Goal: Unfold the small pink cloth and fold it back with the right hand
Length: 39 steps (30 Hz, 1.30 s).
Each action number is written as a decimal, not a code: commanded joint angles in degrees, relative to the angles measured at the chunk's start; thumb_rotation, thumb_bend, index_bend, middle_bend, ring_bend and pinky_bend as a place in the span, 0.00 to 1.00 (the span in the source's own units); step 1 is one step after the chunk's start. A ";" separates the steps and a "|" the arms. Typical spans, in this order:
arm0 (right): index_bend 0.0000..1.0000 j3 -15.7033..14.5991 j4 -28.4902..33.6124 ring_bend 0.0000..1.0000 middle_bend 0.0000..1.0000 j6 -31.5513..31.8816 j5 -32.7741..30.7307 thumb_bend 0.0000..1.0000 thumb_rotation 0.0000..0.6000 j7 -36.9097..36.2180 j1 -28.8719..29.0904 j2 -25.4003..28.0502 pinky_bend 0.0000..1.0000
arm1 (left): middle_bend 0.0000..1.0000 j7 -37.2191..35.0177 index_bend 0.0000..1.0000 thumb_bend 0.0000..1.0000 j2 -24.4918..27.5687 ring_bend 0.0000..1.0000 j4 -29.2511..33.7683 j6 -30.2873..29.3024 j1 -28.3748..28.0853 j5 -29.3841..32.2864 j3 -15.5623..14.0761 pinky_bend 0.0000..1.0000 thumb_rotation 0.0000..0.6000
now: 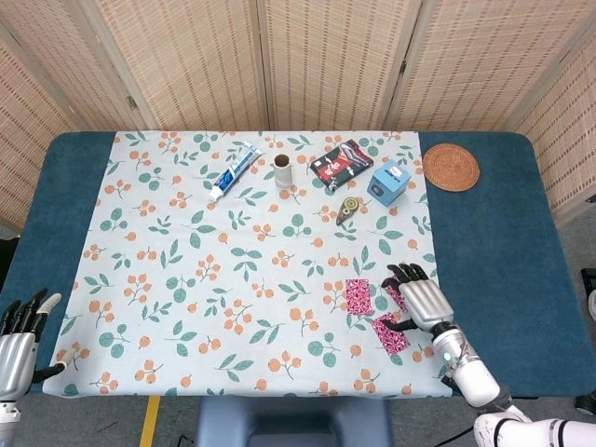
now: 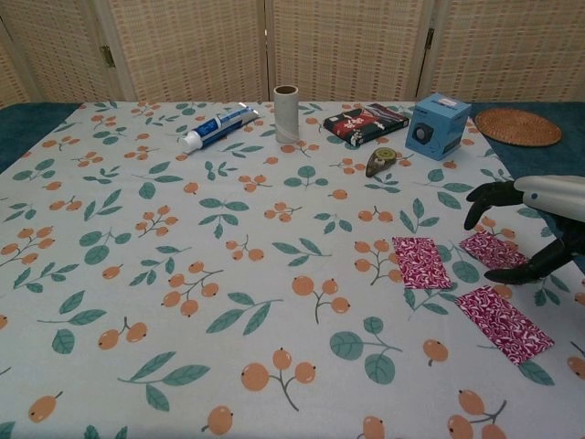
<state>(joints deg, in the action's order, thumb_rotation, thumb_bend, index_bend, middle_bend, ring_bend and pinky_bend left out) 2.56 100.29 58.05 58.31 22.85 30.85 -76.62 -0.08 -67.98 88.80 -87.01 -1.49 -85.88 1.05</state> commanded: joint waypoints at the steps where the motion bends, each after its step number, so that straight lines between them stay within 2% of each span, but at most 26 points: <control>1: 0.26 1.50 0.89 0.00 0.10 0.77 -3.09 0.27 0.73 1.87 0.85 -1.69 0.00 | 0.08 -0.20 0.14 0.29 -0.04 0.14 -0.08 -0.01 -0.01 -0.14 -0.05 0.00 1.00; 12: 0.26 3.44 3.55 0.00 0.10 3.58 -14.69 0.27 0.71 10.54 4.14 -5.18 0.00 | 0.08 -1.27 0.15 0.29 -0.23 0.14 -1.01 -0.08 0.06 -0.25 -0.07 0.00 1.00; 16: 0.23 3.76 3.27 0.00 0.08 3.96 -18.74 0.27 0.72 13.34 5.75 -6.33 0.00 | 0.08 -1.65 0.14 0.29 -0.39 0.14 -1.24 -0.14 0.02 -0.29 0.03 0.00 1.00; 24: 0.14 3.34 2.11 0.00 0.00 3.73 -21.82 0.27 0.72 17.19 8.56 -7.69 0.00 | 0.08 -1.94 0.14 0.29 -0.35 0.14 -1.45 -0.21 0.00 -0.39 0.07 0.00 1.00; 39: 0.13 2.09 -0.81 0.00 0.00 3.49 -26.69 0.27 0.71 23.56 13.45 -9.99 0.00 | 0.08 -1.49 0.14 0.29 -0.44 0.14 -1.45 0.24 -0.01 0.15 0.09 0.00 1.00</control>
<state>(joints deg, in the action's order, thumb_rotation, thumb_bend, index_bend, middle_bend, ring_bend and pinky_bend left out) 4.68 99.63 61.51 31.80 46.22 44.14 -86.46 -1.56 -68.42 87.35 -86.76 -1.51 -85.74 1.13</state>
